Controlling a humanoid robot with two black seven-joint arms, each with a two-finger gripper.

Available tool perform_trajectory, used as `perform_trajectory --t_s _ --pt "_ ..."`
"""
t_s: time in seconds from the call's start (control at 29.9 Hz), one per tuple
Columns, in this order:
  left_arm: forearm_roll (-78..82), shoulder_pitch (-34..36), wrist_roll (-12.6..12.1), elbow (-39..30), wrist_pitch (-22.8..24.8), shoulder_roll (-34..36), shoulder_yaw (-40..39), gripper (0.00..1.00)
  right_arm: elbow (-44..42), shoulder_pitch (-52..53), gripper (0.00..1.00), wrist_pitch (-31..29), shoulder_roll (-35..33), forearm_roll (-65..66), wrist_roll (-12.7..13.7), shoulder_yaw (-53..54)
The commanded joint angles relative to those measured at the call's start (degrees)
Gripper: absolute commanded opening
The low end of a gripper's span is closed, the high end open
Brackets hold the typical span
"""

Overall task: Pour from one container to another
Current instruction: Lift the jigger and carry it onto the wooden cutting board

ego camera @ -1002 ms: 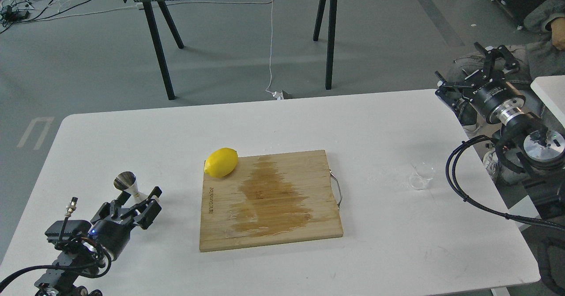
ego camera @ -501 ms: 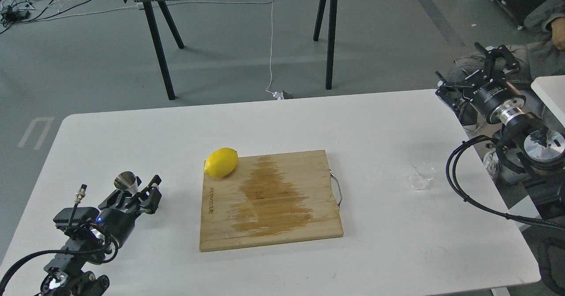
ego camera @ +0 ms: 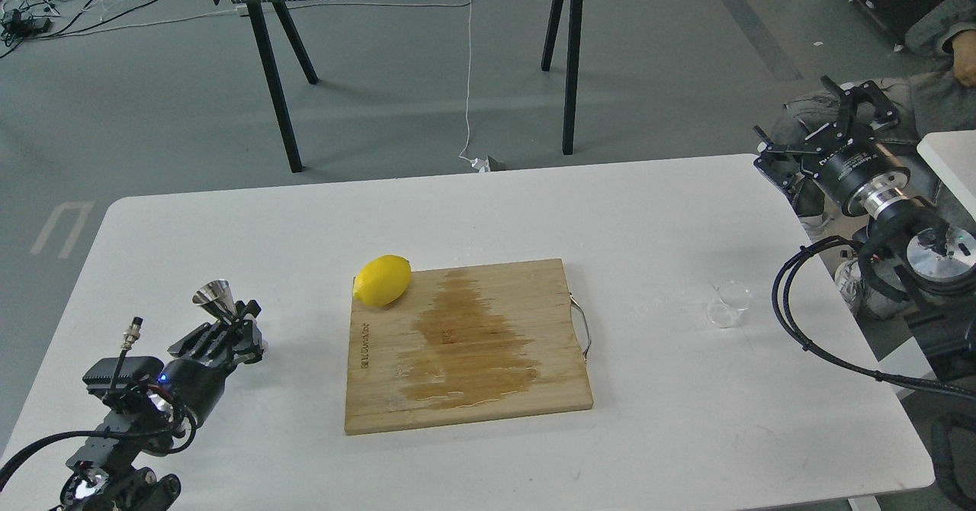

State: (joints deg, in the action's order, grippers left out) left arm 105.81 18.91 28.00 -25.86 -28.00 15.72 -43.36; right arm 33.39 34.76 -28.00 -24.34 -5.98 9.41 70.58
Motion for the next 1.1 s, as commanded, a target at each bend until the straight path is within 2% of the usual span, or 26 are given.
perform_trajectory --t_s 0.0,0.1,0.2,0.3,0.43,0.53,0.67,0.84,1.07 --pt "-0.08 1.65 0.0 -1.2 0.0 0.63 -0.23 0.03 -0.43 1.0 0.99 0.0 0.0 -0.08 0.08 0.08" --pt "-0.43 5.51 0.0 -4.98 0.0 2.82 -0.32 0.04 -1.92 3.54 0.99 0.0 0.0 -0.17 0.08 0.09" --pt "-2.36 7.63 0.0 -5.87 0.0 3.0 -0.23 0.05 -5.34 6.62 0.99 0.0 0.34 -0.08 0.08 0.08" --pt "-2.28 9.21 0.0 -7.0 0.0 1.34 -0.14 0.05 -8.86 8.56 0.99 0.0 0.87 -0.43 0.08 0.08" --pt "-2.19 11.24 0.0 -13.06 0.0 -0.51 0.47 0.05 -9.66 9.27 0.99 0.0 1.66 -0.52 0.08 0.0" --pt "-2.1 11.41 0.0 -16.24 0.0 -2.17 4.24 0.05 -9.58 9.36 0.99 0.0 2.02 -0.52 0.08 -0.18" --pt "-1.93 11.24 0.0 -16.42 0.0 -7.71 10.66 0.05 -9.66 10.41 0.99 0.0 2.1 -0.52 0.08 -0.97" --pt "1.49 10.45 0.0 -15.63 0.0 -14.21 14.01 0.06 -9.75 12.17 0.99 0.0 2.1 -0.52 0.44 -1.23" --pt "3.87 10.01 0.0 -12.29 0.0 -15.72 14.18 0.06 -9.75 12.52 0.99 0.0 3.68 -0.44 0.44 -1.41"
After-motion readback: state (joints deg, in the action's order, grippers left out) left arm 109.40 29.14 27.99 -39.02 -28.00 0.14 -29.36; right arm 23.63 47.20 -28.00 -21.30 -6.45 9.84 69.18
